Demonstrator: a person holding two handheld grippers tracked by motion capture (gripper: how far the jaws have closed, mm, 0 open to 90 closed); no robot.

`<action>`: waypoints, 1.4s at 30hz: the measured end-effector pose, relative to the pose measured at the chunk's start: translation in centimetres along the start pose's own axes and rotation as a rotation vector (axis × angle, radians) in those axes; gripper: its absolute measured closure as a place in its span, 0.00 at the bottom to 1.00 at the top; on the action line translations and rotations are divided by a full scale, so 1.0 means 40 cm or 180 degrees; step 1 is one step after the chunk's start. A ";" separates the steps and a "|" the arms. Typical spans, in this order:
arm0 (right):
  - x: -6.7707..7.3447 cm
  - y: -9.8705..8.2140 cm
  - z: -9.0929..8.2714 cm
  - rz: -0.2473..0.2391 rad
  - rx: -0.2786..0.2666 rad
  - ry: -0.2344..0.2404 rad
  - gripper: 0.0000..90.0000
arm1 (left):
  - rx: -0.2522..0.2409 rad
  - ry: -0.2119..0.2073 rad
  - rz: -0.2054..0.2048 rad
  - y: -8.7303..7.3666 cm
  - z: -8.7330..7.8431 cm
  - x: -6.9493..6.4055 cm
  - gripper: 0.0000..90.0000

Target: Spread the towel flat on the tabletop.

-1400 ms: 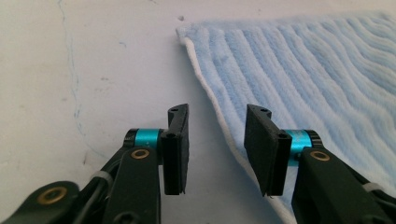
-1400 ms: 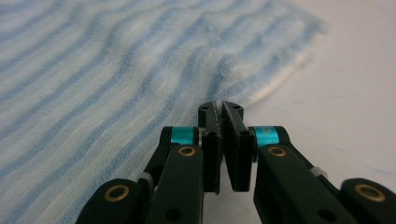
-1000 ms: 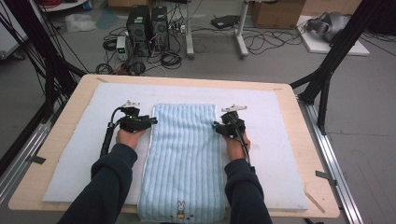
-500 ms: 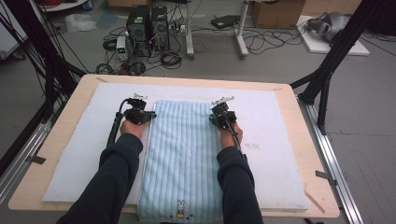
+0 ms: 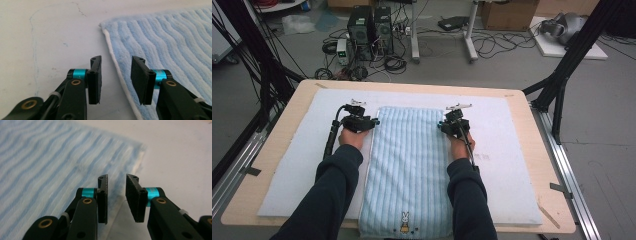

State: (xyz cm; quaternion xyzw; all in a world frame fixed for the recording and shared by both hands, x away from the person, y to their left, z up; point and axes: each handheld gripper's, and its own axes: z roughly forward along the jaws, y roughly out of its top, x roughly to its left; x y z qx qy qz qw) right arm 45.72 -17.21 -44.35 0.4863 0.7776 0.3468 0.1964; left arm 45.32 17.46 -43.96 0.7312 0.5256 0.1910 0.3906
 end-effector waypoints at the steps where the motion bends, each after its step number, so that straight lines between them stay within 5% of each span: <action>1: 0.007 -0.002 0.002 -0.0033 0.0015 -0.0037 0.82 | 0.0033 -0.0064 0.0003 -0.002 0.003 -0.003 0.72; 3: 0.007 -0.001 0.001 -0.0039 0.0031 -0.0070 0.92 | 0.0177 -0.0192 0.0160 -0.010 0.013 -0.016 0.91; 5: 0.006 0.000 0.000 -0.0066 0.0046 -0.0081 0.96 | 0.0168 -0.0118 0.0246 -0.008 0.015 -0.027 0.97; 10: 0.014 -0.001 0.007 -0.0139 -0.0025 -0.0351 0.94 | 0.0071 -0.0009 0.0091 -0.006 0.023 -0.018 0.97; 12: 0.017 -0.002 0.004 -0.0093 -0.0057 -0.0388 0.82 | 0.0042 0.0018 -0.0011 -0.006 0.021 -0.016 0.78; 13: 0.012 -0.004 -0.003 -0.0056 -0.0115 -0.0328 0.78 | 0.0045 0.0003 0.0002 -0.006 0.016 -0.016 0.71; 16: -0.014 -0.017 -0.034 0.0122 -0.0291 -0.0202 0.74 | 0.0024 -0.0090 0.0065 -0.006 -0.007 -0.012 0.69; 18: -0.027 -0.028 -0.057 0.0206 -0.0324 -0.0126 0.74 | -0.0126 -0.0162 0.0021 -0.017 -0.029 -0.011 0.69; 23: -0.038 -0.054 -0.098 0.0124 -0.0325 -0.0007 0.74 | -0.0192 -0.0296 -0.0019 -0.049 -0.061 -0.007 0.70; 25: -0.041 -0.073 -0.126 0.0118 -0.0260 0.0176 0.69 | -0.0228 -0.0454 -0.0072 -0.067 -0.077 -0.006 0.63; 26: -0.038 -0.080 -0.136 0.0082 -0.0245 0.0236 0.69 | -0.0258 -0.0633 -0.0099 -0.088 -0.094 -0.012 0.61; 28: -0.026 -0.097 -0.157 -0.0039 -0.0184 0.0318 0.69 | -0.0269 -0.0699 -0.0035 -0.107 -0.112 -0.018 0.60; 38: 0.051 -0.169 -0.220 -0.0272 0.0018 0.0593 0.76 | -0.0036 -0.0837 0.0156 -0.169 -0.165 -0.060 0.74; 42: 0.075 -0.181 -0.215 -0.0345 0.0154 0.0555 0.79 | 0.0027 -0.0727 0.0270 -0.184 -0.169 -0.076 0.80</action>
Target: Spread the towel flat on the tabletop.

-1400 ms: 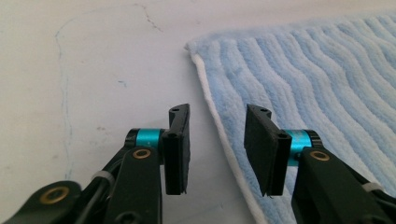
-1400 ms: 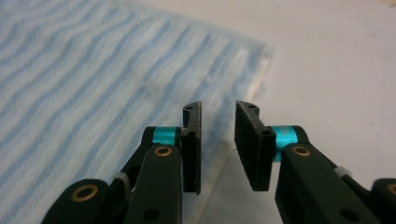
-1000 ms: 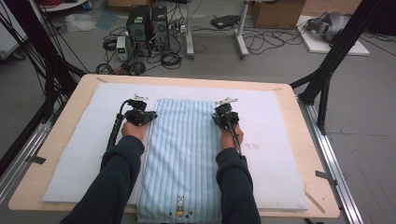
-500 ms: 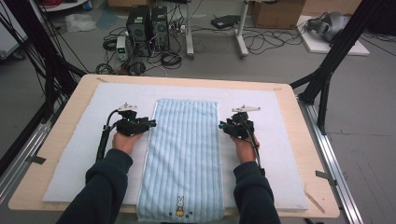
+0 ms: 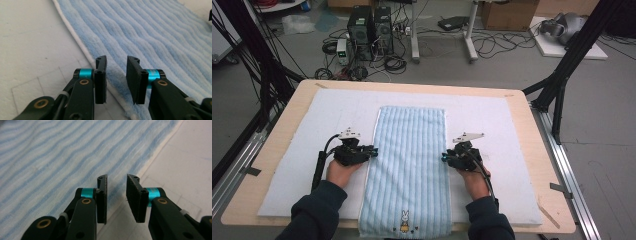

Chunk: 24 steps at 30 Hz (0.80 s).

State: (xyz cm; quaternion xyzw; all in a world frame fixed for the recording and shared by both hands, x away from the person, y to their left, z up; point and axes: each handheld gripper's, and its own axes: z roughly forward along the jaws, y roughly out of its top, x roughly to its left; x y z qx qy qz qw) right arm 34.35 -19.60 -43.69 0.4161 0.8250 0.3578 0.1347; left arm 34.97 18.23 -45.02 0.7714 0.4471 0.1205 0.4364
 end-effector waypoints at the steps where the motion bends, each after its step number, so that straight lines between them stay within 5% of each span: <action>1: 0.003 -0.003 0.006 -0.0005 0.0041 -0.0031 0.80 | 0.0000 0.0000 0.0000 0.000 0.000 0.000 0.85; 3: 0.004 -0.008 0.009 0.0034 0.0019 -0.0067 0.84 | 0.0037 0.0105 0.0158 -0.003 -0.002 -0.009 0.97; 5: 0.002 -0.008 0.008 0.0038 0.0006 -0.0112 0.96 | 0.0042 0.0136 0.0134 -0.002 -0.002 -0.010 0.98; 8: 0.007 -0.005 0.013 -0.0044 -0.0031 -0.0269 0.97 | 0.0029 0.0322 0.0109 -0.001 -0.001 -0.016 0.98; 11: 0.008 -0.004 0.019 -0.0016 -0.0072 -0.0274 0.96 | -0.0006 0.0263 0.0018 -0.004 -0.003 -0.011 0.97; 15: 0.002 -0.009 0.000 0.0054 -0.0169 -0.0234 0.81 | -0.0073 0.0256 -0.0075 -0.006 -0.012 -0.001 0.69; 21: 0.002 -0.014 -0.051 0.0065 -0.0467 -0.0138 0.67 | -0.0481 0.0005 -0.0069 -0.011 -0.042 0.013 0.52; 24: 0.012 -0.019 -0.075 -0.0048 -0.0578 -0.0097 0.51 | -0.0654 -0.0093 -0.0039 -0.011 -0.060 0.017 0.43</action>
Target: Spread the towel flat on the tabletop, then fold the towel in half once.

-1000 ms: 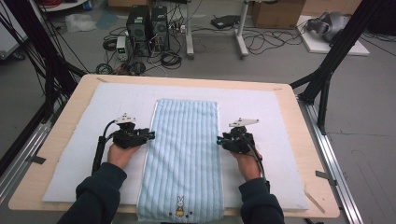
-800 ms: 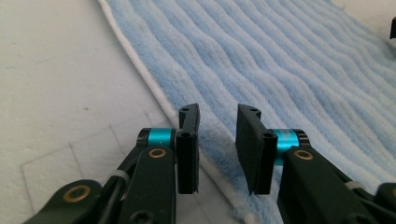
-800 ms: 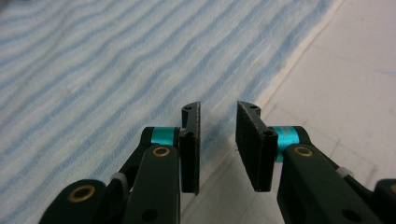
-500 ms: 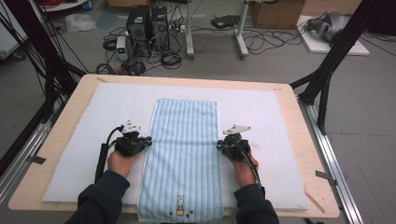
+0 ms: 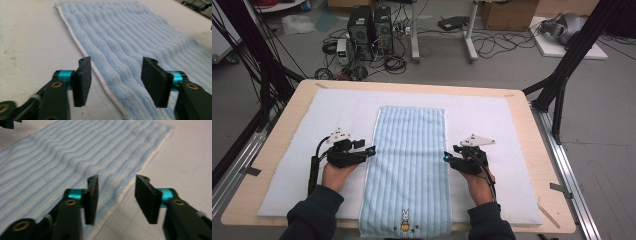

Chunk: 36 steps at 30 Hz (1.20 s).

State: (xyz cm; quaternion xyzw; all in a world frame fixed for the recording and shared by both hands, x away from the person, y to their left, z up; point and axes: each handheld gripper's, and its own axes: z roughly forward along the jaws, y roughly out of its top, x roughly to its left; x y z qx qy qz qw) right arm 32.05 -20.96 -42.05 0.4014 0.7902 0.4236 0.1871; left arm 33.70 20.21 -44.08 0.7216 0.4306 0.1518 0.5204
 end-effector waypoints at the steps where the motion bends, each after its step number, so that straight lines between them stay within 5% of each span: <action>1: 0.000 0.000 -0.008 -0.0034 -0.0051 0.0013 0.44 | 0.0000 0.0000 0.0000 0.000 0.000 0.000 0.38; 5: -0.014 0.000 -0.043 -0.0136 -0.0111 -0.0046 0.29 | -0.0118 0.0006 -0.0068 0.010 -0.026 0.003 0.21; 9: -0.045 -0.001 -0.075 -0.0087 -0.0235 -0.0120 0.13 | -0.0269 -0.0051 -0.0007 0.026 -0.053 0.004 0.20; 25: -0.081 -0.019 -0.107 -0.0031 -0.0433 -0.0195 0.12 | -0.0416 -0.0089 -0.0016 0.056 -0.066 0.004 0.20; 36: -0.074 -0.020 -0.092 -0.0007 -0.0354 -0.0152 0.12 | -0.0385 -0.0034 -0.0068 0.099 -0.052 0.027 0.20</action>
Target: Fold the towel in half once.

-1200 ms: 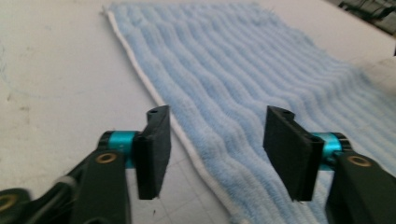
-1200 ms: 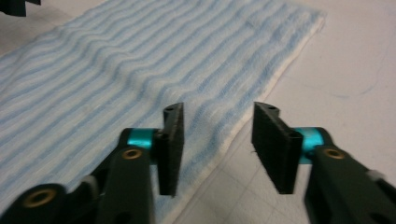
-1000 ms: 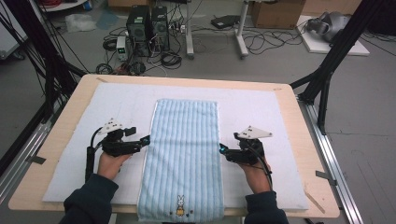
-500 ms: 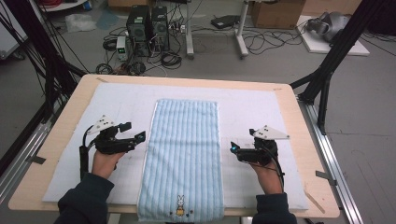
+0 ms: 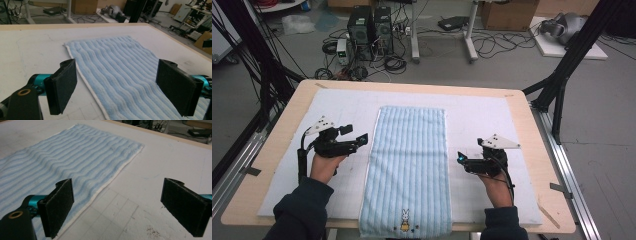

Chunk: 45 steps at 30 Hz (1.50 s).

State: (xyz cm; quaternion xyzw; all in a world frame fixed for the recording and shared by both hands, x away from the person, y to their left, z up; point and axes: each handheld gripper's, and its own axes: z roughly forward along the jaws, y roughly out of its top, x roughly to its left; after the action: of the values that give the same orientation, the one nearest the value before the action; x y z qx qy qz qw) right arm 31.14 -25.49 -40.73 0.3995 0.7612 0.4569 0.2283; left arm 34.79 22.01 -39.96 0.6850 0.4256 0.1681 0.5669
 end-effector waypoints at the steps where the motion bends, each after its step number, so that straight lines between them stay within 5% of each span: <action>1: 0.000 -0.001 0.001 -0.0001 -0.0001 0.0001 0.12 | 0.0022 0.0002 -0.0012 0.007 0.006 0.006 0.20; 15: 0.009 -0.015 0.012 0.0024 0.0091 0.0086 0.12 | 0.0246 0.0202 -0.0454 0.029 0.135 0.087 0.27; 18: 0.012 -0.015 0.012 0.0013 0.0097 0.0101 0.12 | 0.0398 0.0294 -0.0439 0.018 0.165 0.092 0.29; 34: 0.016 -0.018 0.029 0.0067 0.0171 0.0147 0.12 | 0.0973 0.0544 0.0043 -0.030 0.275 0.065 0.62; 37: 0.018 -0.017 0.033 0.0065 0.0184 0.0148 0.12 | 0.0987 0.0627 0.0198 -0.032 0.278 0.054 0.67; 38: 0.018 -0.017 0.036 0.0067 0.0195 0.0148 0.12 | 0.1015 0.0682 0.0357 -0.033 0.279 0.047 0.71; 42: 0.022 -0.010 0.057 0.0072 0.0234 0.0149 0.12 | 0.1030 0.0607 0.0471 -0.035 0.281 0.037 0.93; 45: 0.028 -0.001 0.081 0.0067 0.0306 0.0146 0.12 | 0.1024 0.0600 0.0497 -0.036 0.283 0.033 0.96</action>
State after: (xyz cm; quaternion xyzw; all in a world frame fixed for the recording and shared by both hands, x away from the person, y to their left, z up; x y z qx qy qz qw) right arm 32.78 -22.95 -42.29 0.4075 0.7831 0.4312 0.1865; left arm 43.06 15.86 -45.02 0.7789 0.4437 0.2048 0.3931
